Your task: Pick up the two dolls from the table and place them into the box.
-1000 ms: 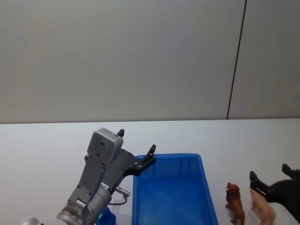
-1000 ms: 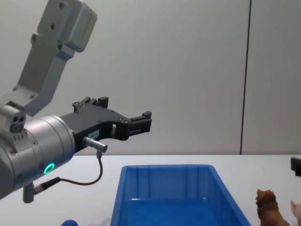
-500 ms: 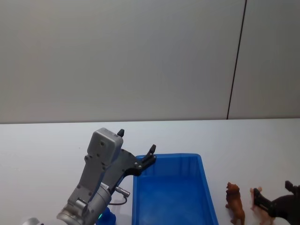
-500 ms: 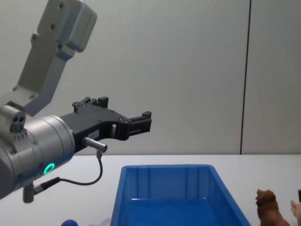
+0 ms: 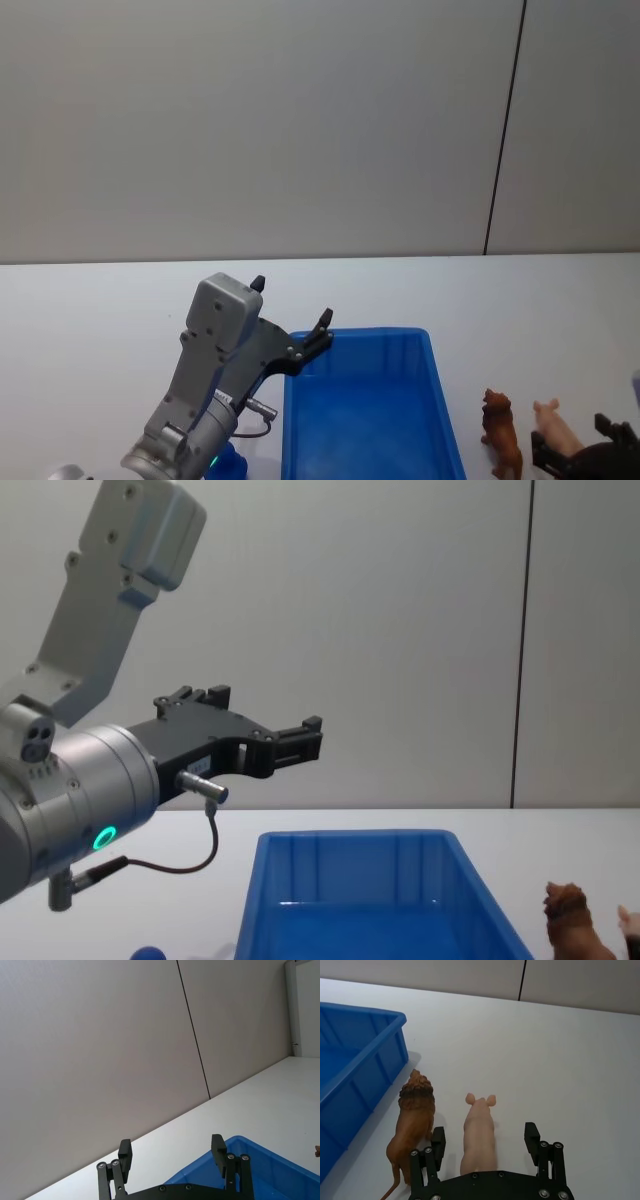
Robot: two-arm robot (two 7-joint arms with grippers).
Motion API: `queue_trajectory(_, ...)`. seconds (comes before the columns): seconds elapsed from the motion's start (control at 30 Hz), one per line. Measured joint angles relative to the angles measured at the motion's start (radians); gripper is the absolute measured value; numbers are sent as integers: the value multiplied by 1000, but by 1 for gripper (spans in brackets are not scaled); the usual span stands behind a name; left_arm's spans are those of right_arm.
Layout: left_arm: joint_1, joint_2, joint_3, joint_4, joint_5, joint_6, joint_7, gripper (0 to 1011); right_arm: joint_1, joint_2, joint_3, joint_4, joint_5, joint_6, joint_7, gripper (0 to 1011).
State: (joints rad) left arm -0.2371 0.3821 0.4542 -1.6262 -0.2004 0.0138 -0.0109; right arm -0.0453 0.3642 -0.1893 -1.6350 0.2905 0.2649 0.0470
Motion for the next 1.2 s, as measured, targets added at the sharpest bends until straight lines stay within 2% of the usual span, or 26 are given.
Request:
queue_trajectory(0.23, 0, 0, 0, 0, 0, 0, 0, 1001, -3, -4, -4, 16, -8, 7, 7, 855)
queue_trajectory(0.27, 0, 0, 0, 0, 0, 0, 0, 1001, -4, -5, -5, 19, -9, 9, 7, 805)
queue_trajectory(0.37, 0, 0, 0, 0, 0, 0, 0, 1001, -6, -6, -5, 21, -11, 10, 7, 743)
queue_trajectory(0.4, 0, 0, 0, 0, 0, 0, 0, 1001, -7, -7, -6, 22, -12, 11, 7, 686)
queue_trajectory(0.47, 0, 0, 0, 0, 0, 0, 0, 1002, -8, -7, -6, 22, -13, 11, 5, 642)
queue_trajectory(0.6, 0, 0, 0, 0, 0, 0, 0, 1001, -12, -8, -6, 18, -19, 11, -1, 486)
queue_trajectory(0.73, 0, 0, 0, 0, 0, 0, 0, 1001, -16, -8, -5, 2, -27, 6, -7, 386)
queue_trajectory(1.03, 0, 0, 0, 0, 0, 0, 0, 1001, -20, -6, -4, -55, -50, -17, -13, 381)
queue_trajectory(1.2, 0, 0, 0, 0, 0, 0, 0, 1001, -11, -11, -5, -99, -60, -29, 2, 381)
